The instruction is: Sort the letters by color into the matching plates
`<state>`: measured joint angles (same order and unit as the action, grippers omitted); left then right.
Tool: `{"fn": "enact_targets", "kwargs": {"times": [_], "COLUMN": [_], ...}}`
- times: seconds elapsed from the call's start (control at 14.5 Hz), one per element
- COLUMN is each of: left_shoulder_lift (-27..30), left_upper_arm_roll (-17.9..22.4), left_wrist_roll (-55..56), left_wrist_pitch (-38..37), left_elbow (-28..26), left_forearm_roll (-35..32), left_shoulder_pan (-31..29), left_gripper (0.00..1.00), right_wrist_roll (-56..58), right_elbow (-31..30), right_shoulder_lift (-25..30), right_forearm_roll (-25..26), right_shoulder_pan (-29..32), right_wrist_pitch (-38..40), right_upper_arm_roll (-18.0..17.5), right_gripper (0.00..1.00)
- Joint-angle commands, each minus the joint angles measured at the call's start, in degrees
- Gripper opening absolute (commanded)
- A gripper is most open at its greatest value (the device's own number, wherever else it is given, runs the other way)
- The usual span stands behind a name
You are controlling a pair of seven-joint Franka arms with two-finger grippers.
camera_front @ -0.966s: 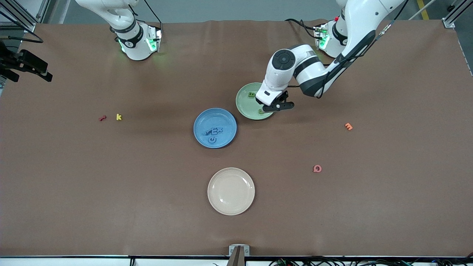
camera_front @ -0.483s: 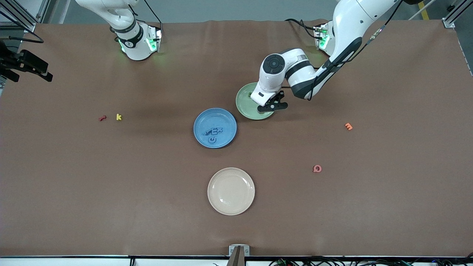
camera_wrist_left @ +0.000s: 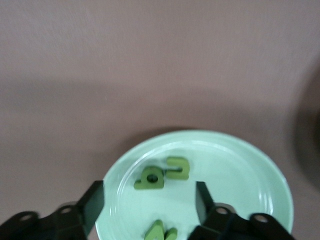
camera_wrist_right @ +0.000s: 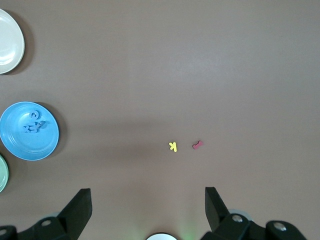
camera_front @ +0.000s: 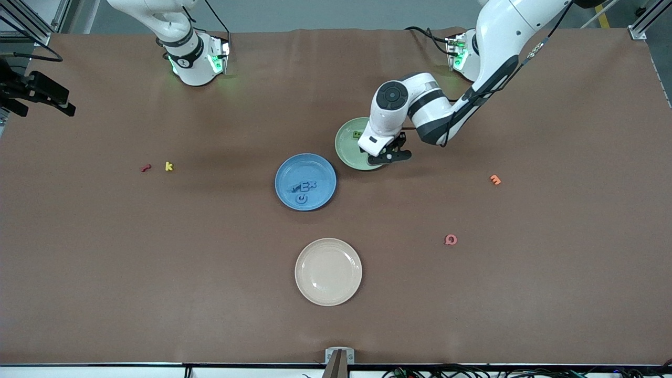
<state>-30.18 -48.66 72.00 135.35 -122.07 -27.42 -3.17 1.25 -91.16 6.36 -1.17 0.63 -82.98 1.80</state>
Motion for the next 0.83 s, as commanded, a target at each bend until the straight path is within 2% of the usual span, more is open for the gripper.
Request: {"fn": "enact_targets", "kwargs": {"times": [0.0, 0.21, 0.48, 0.62, 0.69, 0.76], "left_shoulder_lift": [1.35, 1.17, 2.66, 4.5, 6.43, 8.19], "left_upper_arm_roll": [-0.03, -0.2, -0.03, 0.15, 1.45, 4.77], "left_wrist_roll": [-0.37, -0.81, -5.45, -14.03, -19.83, -25.37], "left_wrist_pitch": [-3.59, -6.32, -6.24, -6.24, -6.32, -6.5], "left_elbow": [3.4, 8.33, 10.01, 10.01, 9.84, 9.49], "left_forearm_roll": [-0.26, 0.0, 1.75, 8.92, 13.75, 18.76], "left_shoulder_pan": [-0.87, -2.89, -5.7, -8.68, -9.05, -8.27], "left_gripper": [1.0, 0.99, 0.99, 0.99, 0.99, 0.99], "right_wrist_roll": [0.07, 0.16, 0.25, 0.25, 0.25, 0.25], "right_elbow": [-1.39, -1.48, -1.48, -1.39, -1.39, -1.48], "right_shoulder_lift": [1.55, 1.55, 1.55, 1.63, 1.55, 1.55], "right_forearm_roll": [0.12, 0.12, 0.38, 0.64, 0.65, 0.73], "right_shoulder_pan": [0.43, 0.51, 0.51, 0.51, 0.51, 0.51], "right_wrist_pitch": [-0.08, 0.1, -0.17, -0.17, -0.17, -0.25], "right_upper_arm_roll": [-0.31, -0.22, -0.22, -0.22, -0.22, -0.22], "right_gripper": [1.0, 1.0, 1.0, 1.0, 1.0, 1.0]}}
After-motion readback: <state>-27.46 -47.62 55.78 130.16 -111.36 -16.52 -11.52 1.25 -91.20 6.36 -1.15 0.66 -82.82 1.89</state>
